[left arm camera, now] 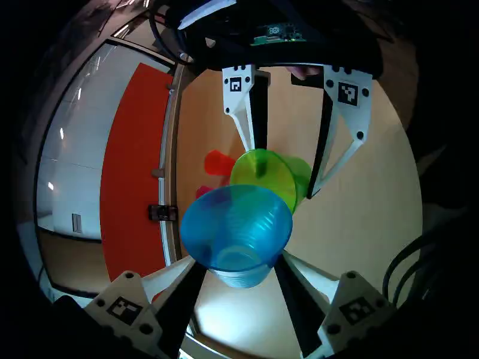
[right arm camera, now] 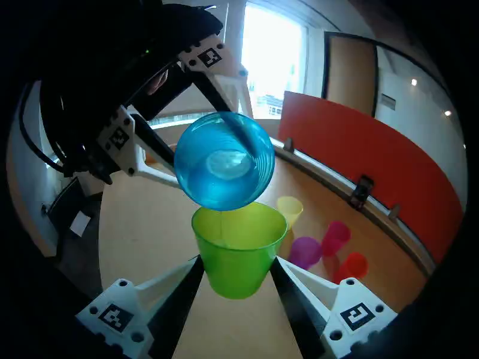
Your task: Pour water
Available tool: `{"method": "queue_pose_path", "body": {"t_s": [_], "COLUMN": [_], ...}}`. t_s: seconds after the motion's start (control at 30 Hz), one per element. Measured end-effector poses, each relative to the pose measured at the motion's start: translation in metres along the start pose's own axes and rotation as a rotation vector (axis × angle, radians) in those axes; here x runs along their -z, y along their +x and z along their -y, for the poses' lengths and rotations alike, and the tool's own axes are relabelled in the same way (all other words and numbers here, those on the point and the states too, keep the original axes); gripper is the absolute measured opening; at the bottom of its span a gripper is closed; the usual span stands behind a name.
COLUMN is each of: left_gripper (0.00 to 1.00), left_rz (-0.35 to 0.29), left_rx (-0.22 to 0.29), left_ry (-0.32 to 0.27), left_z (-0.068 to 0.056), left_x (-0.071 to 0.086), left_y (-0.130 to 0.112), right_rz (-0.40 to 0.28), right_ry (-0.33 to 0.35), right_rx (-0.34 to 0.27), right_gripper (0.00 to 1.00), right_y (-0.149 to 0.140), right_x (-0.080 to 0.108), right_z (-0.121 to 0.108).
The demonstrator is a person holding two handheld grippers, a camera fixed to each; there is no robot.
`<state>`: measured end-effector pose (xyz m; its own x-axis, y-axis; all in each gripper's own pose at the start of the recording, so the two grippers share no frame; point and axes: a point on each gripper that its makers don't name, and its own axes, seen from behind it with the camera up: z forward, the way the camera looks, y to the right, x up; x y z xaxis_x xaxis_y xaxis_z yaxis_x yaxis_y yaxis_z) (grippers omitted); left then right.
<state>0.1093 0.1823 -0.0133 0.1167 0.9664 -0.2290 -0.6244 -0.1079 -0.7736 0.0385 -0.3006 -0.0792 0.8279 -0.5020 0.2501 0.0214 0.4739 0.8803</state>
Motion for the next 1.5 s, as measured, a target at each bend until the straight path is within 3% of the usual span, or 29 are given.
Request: {"method": "queue_pose_path", "body": {"t_s": [0.4, 0.77, 1.5], "left_gripper": [0.75, 0.75, 0.75], "left_rz": [0.000, 0.015, 0.030], "left_rx": [0.009, -0.054, -0.113], "left_ry": [0.001, 0.020, 0.061], "left_z": [-0.007, 0.000, 0.013], "left_x": [-0.009, -0.008, 0.000], "left_y": [-0.002, -0.002, 0.006], "right_rz": [-0.083, -0.147, -0.217], "right_ry": [-0.042, -0.059, -0.072], "right_rx": [-0.033, 0.003, 0.002], "right_gripper": [0.81, 0.81, 0.80], "right_y": [-0.001, 0.003, 0.015], "right_x": [-0.011, -0.008, -0.002], "right_z": [0.000, 0.002, 0.001]}}
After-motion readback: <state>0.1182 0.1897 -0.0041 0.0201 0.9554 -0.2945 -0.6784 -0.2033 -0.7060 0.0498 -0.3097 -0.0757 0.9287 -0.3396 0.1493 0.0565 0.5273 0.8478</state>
